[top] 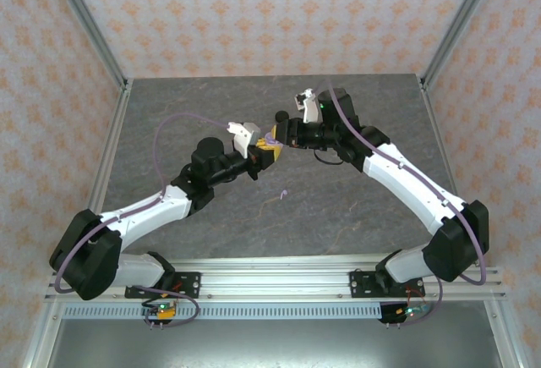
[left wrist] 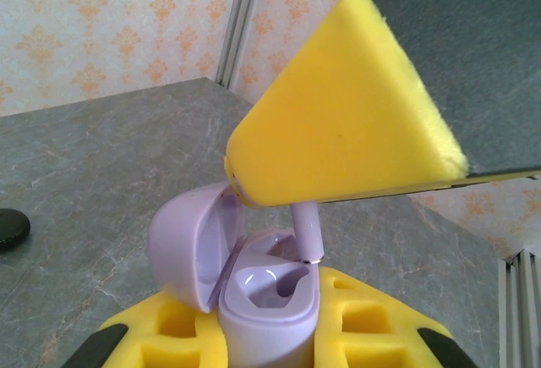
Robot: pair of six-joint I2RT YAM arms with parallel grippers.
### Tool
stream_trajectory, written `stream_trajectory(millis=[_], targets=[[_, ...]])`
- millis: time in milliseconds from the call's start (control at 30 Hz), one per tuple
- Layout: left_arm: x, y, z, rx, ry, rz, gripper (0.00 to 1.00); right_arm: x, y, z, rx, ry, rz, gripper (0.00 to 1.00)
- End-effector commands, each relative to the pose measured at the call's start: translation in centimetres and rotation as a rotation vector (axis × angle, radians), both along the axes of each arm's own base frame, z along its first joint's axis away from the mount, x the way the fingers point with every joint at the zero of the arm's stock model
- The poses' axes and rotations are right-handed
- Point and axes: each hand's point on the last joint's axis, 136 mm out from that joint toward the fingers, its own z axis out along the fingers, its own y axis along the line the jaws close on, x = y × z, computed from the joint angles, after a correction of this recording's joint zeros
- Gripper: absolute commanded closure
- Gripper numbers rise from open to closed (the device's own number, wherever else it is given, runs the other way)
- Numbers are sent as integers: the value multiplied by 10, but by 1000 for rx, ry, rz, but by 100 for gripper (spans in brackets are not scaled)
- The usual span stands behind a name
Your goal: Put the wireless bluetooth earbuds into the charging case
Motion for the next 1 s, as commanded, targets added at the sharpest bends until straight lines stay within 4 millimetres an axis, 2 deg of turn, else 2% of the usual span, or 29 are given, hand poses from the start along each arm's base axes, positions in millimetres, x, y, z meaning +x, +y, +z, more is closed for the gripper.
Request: stream_trajectory(millis=[0, 367, 767, 833, 967], targets=[[3, -6, 22, -48, -24, -2, 93, 2, 0, 0, -12, -37, -8, 79], [7, -5, 26, -70, -6, 18, 92, 4, -4, -10, -36, -34, -29, 79], [13, 0, 12, -21, 33, 62, 92, 7, -11, 15, 19, -118, -93, 81], [18, 5, 6, 3, 47, 103, 92, 10, -18, 11, -14, -118, -130, 81], [22, 15, -6, 57, 73, 161, 92, 19, -41, -17, -153, -80, -238, 82]])
